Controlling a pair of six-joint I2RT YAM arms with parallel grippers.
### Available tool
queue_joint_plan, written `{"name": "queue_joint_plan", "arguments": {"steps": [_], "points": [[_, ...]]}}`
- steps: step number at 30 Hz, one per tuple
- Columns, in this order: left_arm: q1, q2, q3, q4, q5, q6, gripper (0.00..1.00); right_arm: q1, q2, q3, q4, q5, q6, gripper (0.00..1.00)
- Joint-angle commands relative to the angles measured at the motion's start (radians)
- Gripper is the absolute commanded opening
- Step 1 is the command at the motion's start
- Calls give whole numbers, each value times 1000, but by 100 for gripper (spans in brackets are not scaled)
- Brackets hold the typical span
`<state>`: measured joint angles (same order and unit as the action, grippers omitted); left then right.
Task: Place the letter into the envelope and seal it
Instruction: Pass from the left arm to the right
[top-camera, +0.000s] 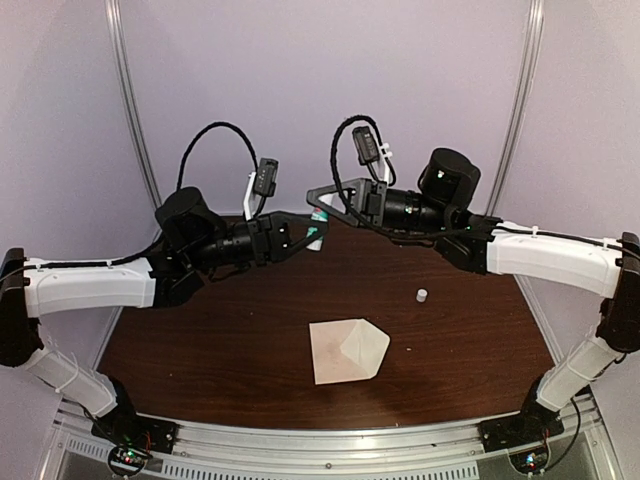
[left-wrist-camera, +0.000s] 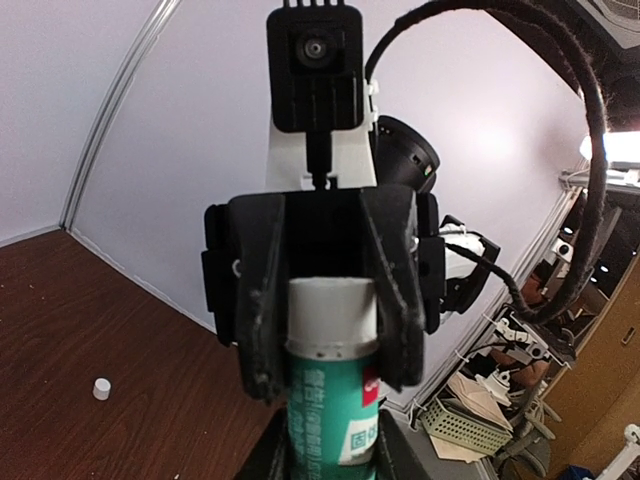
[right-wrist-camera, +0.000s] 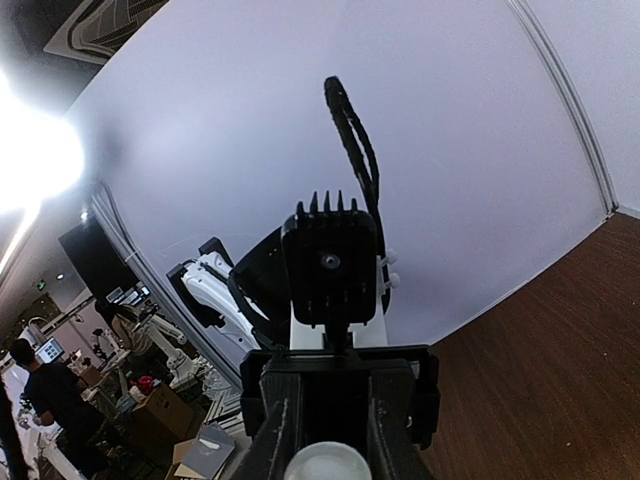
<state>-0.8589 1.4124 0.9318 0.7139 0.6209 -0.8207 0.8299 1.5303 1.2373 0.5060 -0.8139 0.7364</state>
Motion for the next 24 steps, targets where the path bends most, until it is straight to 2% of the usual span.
{"name": "queue_joint_plan", "arguments": {"steps": [1, 3, 4, 7, 12, 24], "points": [[0, -13, 2, 18, -11, 22, 34, 5, -9, 7, 11, 13, 10, 4], [0, -20, -4, 8, -4, 22, 53, 1, -16, 8, -4, 25, 0, 3], [0, -23, -6, -1, 1, 24, 58, -1, -19, 9, -15, 27, -6, 3], [1, -41, -17, -49, 19, 41, 65, -8, -31, 13, -54, 31, -28, 3], [1, -65, -31, -107, 57, 51, 64, -18, -47, 21, -95, 27, -53, 2], [1, -61, -51, -127, 60, 35, 48, -21, -61, 32, -127, 21, -69, 1]]}}
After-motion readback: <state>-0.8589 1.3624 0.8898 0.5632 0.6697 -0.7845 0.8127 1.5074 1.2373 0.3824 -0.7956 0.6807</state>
